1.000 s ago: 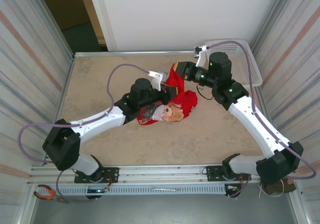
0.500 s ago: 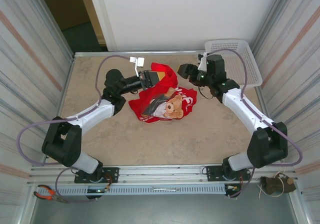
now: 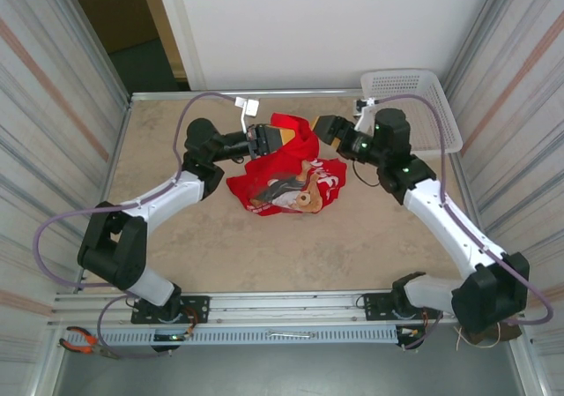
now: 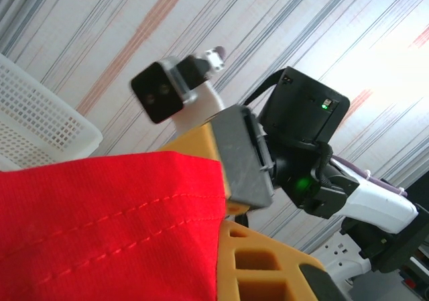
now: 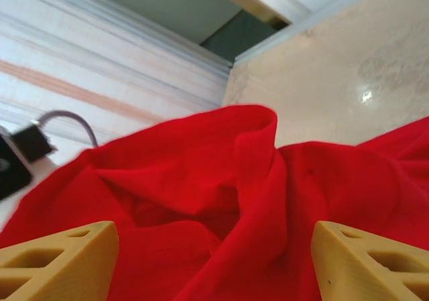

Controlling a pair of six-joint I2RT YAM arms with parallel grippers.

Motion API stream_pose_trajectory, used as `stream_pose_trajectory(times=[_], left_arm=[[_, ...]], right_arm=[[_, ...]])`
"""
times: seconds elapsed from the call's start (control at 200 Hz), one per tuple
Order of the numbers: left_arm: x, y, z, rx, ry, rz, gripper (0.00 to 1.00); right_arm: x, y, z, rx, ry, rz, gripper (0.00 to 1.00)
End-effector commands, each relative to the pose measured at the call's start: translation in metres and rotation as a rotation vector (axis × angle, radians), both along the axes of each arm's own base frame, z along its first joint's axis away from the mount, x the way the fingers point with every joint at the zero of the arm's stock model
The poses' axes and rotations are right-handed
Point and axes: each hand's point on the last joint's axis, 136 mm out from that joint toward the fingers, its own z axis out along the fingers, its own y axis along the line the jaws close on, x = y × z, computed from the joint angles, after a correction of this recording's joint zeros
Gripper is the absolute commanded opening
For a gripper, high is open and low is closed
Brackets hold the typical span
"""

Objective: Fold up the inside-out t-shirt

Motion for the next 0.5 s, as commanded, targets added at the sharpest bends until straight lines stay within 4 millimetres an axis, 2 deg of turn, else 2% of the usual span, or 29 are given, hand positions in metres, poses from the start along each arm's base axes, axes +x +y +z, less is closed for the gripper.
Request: stream_pose_trajectory(times=[0.0, 0.01, 0.015, 0.035, 0.04, 0.045, 0.095, 0.11, 0.25, 0.366, 0.421, 0.496], left_arm=[[-0.009, 0.005, 0.027, -0.019, -0.1, -0.011, 0.0], [-0.009, 0.005, 0.027, -0.018, -0.102, -0.009, 0.0], [-0.008, 0.005, 0.027, -0.017, -0.103, -0.006, 0.0], [-0.008, 0.006, 0.026, -0.014, -0.101, 0.001, 0.0], [-0.008, 0.006, 0.026, -0.013, -0.1, 0.003, 0.0], [-0.007, 0.006, 0.026, -0.012, -0.1, 0.005, 0.0], [-0.004, 0.008, 0.022, -0.004, -0.093, 0.037, 0.0], [-0.004, 0.009, 0.02, 0.0, -0.09, 0.046, 0.0], [0.005, 0.023, -0.001, 0.018, -0.052, 0.144, 0.0], [0.01, 0.033, -0.03, 0.045, -0.001, 0.208, 0.0], [0.014, 0.035, -0.045, 0.06, 0.028, 0.23, 0.09], [0.018, 0.037, -0.061, 0.074, 0.063, 0.254, 0.36]], right_arm=[[0.001, 0.017, -0.012, 0.069, 0.06, 0.051, 0.55], [0.0, 0.019, -0.014, 0.077, 0.067, 0.059, 0.48], [0.0, 0.019, -0.014, 0.077, 0.067, 0.059, 0.48], [0.001, 0.019, -0.015, 0.087, 0.073, 0.064, 0.38], [0.0, 0.019, -0.015, 0.092, 0.074, 0.066, 0.31], [0.0, 0.019, -0.015, 0.092, 0.074, 0.066, 0.31], [0.001, 0.017, -0.016, 0.109, 0.072, 0.064, 0.03], [0.001, 0.016, -0.016, 0.111, 0.07, 0.061, 0.0], [0.009, -0.007, 0.008, 0.146, -0.025, 0.016, 0.0], [0.005, -0.017, 0.058, 0.237, -0.23, 0.05, 0.0], [-0.003, -0.015, 0.081, 0.283, -0.322, 0.108, 0.0], [-0.015, -0.01, 0.105, 0.332, -0.408, 0.187, 0.0]])
